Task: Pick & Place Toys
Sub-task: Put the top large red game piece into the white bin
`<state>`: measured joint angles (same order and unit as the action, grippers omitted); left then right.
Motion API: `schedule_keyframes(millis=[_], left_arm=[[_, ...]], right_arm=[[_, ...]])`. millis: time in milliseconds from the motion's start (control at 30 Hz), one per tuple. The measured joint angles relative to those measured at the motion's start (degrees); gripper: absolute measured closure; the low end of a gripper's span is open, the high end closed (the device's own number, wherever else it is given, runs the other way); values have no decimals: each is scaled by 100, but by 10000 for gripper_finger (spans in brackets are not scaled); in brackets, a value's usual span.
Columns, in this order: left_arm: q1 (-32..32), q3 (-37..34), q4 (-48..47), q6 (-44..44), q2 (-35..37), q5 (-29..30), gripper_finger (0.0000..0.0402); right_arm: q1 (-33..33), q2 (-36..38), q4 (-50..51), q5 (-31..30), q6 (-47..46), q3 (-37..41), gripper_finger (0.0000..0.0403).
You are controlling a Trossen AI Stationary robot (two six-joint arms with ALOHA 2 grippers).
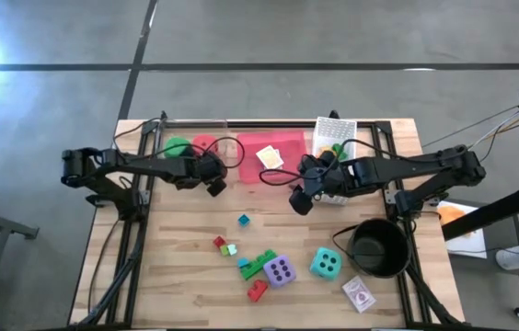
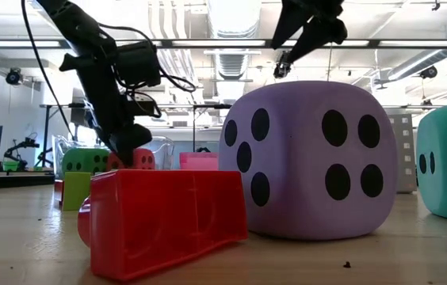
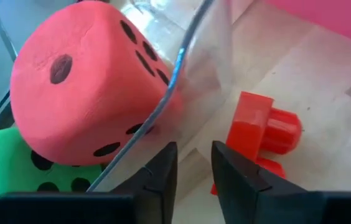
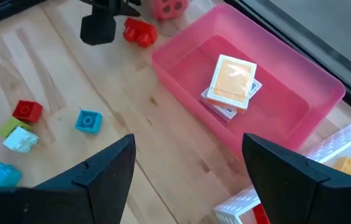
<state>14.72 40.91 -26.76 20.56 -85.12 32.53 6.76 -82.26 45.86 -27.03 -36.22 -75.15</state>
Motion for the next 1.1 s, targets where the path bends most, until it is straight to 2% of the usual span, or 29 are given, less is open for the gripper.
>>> schedule_keyframes(millis=[367, 733, 967, 1100], left_arm=[[0, -11, -31, -125, 0, -127, 355], [4, -343, 320, -447, 0, -262, 398], [-14, -358, 384, -752, 0, -992, 397], [-15, -339, 381, -794, 0, -1170, 397]], right_arm=[[28, 0, -2, 0, 2, -30, 114], [101, 0, 0, 2, 21, -27, 114], [116, 0, 5, 2, 26, -27, 114], [116, 0, 13, 2, 46, -27, 114]])
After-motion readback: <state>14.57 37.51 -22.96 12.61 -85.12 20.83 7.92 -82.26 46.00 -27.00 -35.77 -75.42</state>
